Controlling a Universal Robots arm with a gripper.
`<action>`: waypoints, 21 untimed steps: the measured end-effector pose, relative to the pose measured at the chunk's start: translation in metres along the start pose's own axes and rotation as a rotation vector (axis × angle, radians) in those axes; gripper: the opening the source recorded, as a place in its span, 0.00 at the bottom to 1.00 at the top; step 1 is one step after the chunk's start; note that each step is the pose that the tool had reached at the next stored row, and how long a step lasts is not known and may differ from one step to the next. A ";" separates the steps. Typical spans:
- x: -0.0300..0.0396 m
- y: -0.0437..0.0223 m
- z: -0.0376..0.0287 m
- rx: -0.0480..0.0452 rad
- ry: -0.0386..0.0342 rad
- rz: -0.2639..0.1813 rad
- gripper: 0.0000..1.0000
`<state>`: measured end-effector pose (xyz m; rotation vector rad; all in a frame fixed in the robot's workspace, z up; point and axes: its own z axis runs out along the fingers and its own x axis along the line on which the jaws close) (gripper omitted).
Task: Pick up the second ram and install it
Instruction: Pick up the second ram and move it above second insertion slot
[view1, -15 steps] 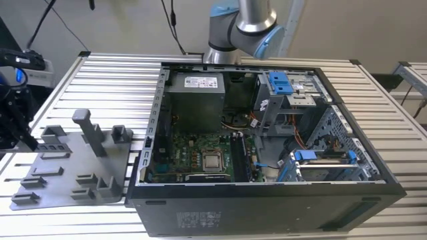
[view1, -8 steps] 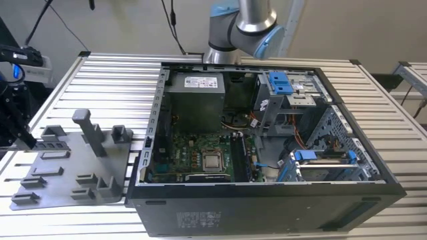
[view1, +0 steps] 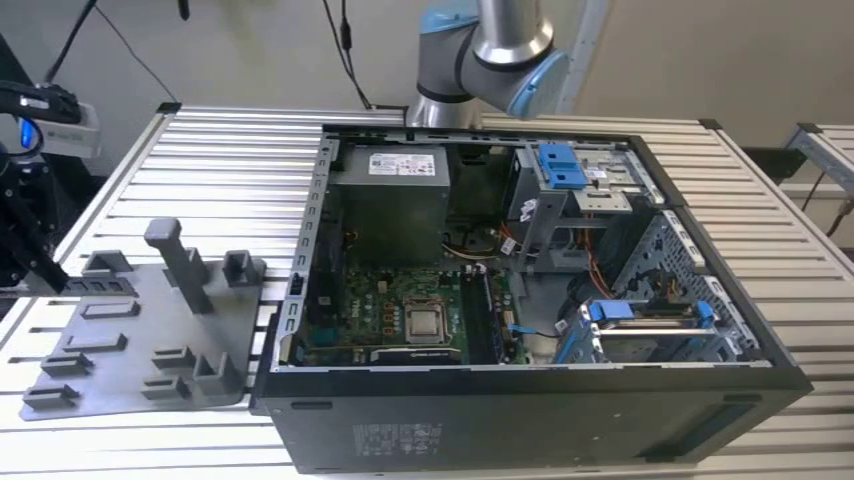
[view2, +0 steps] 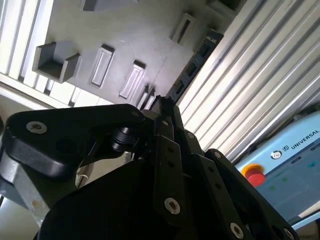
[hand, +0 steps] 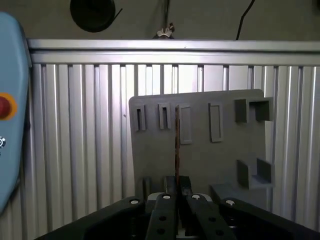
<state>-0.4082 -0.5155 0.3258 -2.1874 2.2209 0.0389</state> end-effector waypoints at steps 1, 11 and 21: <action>0.0000 0.0000 -0.0012 0.0000 0.0000 0.000 0.14; -0.0005 0.0000 -0.0153 0.0000 0.0000 0.000 0.14; -0.0009 0.0000 -0.0270 0.0001 -0.0001 0.000 0.14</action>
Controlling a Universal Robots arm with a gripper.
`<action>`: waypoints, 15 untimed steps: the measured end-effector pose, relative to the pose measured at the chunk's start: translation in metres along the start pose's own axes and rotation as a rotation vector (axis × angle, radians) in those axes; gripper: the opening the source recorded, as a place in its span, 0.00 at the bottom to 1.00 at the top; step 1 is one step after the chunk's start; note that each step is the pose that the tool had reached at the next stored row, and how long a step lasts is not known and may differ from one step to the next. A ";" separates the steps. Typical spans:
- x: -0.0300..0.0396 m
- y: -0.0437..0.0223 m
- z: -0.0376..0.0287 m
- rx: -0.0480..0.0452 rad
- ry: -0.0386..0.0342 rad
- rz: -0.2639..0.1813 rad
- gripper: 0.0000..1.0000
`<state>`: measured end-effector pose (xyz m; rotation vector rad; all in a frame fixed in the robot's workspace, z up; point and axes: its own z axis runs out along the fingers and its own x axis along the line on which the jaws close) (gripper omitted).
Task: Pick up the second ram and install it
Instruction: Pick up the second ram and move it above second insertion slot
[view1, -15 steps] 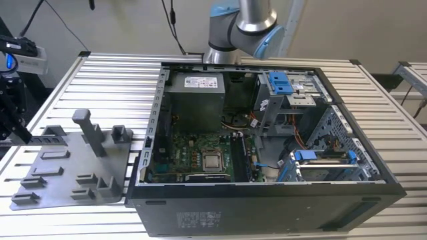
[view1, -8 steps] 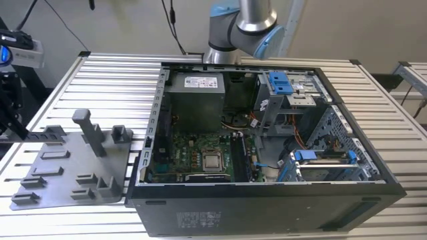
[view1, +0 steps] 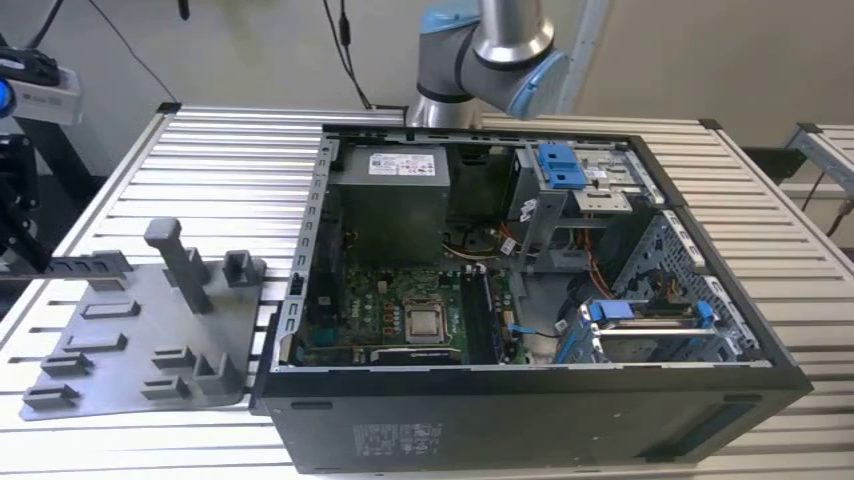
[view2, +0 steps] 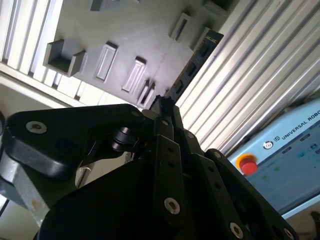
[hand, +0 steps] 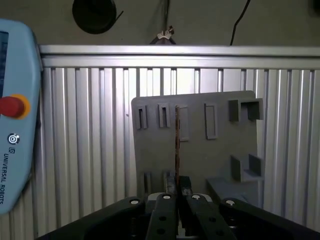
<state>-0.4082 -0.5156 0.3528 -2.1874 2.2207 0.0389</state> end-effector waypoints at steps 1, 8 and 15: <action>-0.0001 0.0001 -0.0014 -0.0001 0.0001 0.000 0.14; -0.0004 0.0000 -0.0116 -0.0001 0.0001 0.000 0.14; -0.0008 0.0000 -0.0227 0.0000 0.0000 0.000 0.14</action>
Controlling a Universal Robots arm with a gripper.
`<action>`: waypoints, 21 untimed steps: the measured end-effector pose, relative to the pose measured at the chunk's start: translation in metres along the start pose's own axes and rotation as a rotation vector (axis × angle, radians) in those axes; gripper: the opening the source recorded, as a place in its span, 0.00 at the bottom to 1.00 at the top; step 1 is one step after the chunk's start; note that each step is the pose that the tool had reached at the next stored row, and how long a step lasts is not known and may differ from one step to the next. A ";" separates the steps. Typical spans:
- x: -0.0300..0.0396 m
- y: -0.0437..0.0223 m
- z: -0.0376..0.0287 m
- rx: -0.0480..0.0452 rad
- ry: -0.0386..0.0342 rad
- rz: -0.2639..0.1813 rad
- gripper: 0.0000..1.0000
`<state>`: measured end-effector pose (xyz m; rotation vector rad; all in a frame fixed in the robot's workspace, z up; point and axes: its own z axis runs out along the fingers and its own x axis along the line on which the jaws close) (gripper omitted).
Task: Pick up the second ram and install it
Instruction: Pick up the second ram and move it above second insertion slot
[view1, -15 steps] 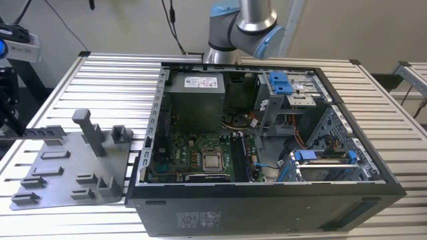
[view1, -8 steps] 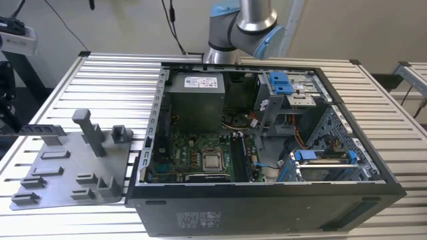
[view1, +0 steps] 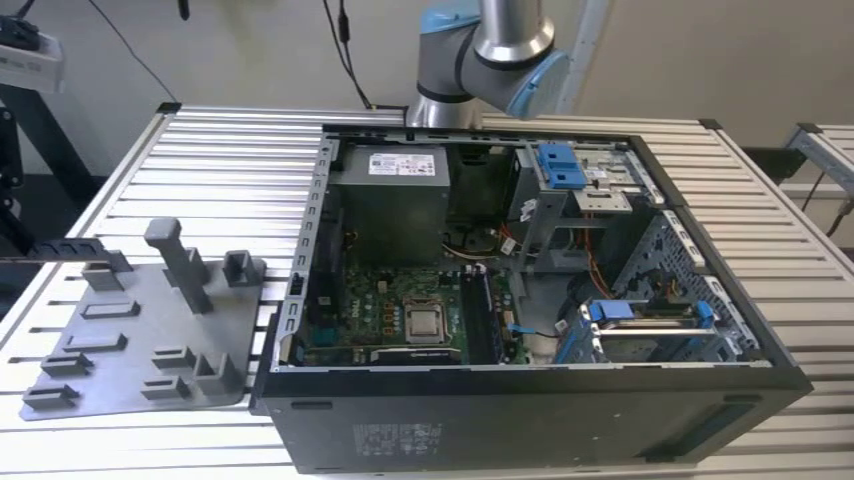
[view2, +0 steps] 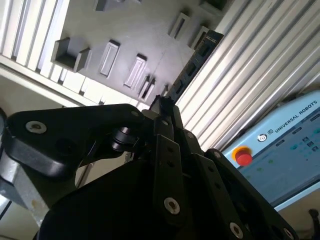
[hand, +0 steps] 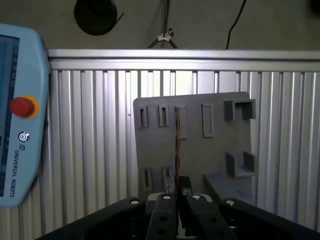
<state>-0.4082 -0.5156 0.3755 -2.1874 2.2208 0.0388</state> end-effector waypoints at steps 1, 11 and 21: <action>-0.0001 0.0000 -0.0013 -0.0001 0.0000 0.000 0.14; -0.0006 0.0000 -0.0163 0.0000 0.0000 0.000 0.14; -0.0009 0.0000 -0.0239 0.0000 0.0000 0.000 0.14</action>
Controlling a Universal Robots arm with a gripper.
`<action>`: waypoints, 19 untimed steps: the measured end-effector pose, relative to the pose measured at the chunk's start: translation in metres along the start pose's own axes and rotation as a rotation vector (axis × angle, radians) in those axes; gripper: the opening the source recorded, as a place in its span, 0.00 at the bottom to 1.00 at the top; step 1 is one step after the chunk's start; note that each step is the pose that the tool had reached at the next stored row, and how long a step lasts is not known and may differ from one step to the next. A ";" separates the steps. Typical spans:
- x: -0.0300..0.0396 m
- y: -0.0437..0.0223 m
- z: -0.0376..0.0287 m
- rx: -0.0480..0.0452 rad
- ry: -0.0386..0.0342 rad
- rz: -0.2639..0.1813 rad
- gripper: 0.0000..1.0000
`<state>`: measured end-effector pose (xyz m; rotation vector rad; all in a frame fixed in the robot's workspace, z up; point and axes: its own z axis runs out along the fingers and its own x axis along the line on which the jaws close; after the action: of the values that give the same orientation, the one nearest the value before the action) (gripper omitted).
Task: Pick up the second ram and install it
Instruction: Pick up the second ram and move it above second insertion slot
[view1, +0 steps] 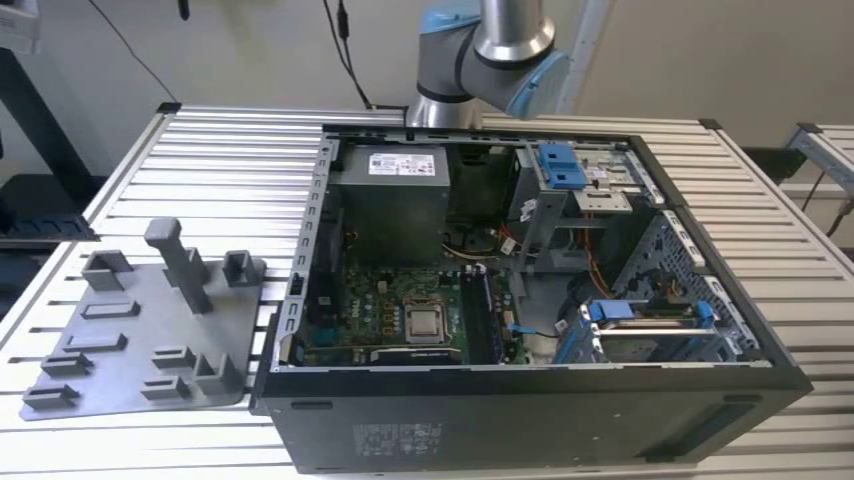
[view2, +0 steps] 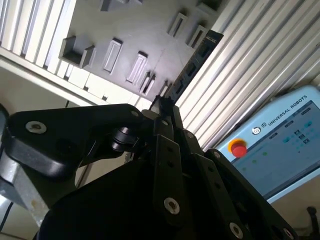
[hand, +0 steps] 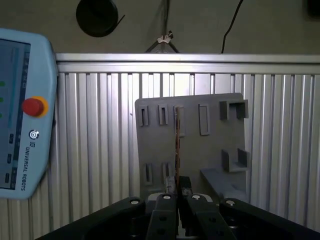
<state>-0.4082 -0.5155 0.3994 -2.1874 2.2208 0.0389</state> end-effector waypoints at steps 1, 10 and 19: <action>-0.0001 -0.0005 -0.0002 -0.0002 0.0002 0.000 0.14; -0.0007 -0.0175 0.0000 0.0000 0.0028 0.000 0.14; -0.0028 -0.0409 0.0000 -0.0001 0.0039 0.000 0.14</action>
<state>-0.3672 -0.5133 0.3994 -2.1894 2.2229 0.0348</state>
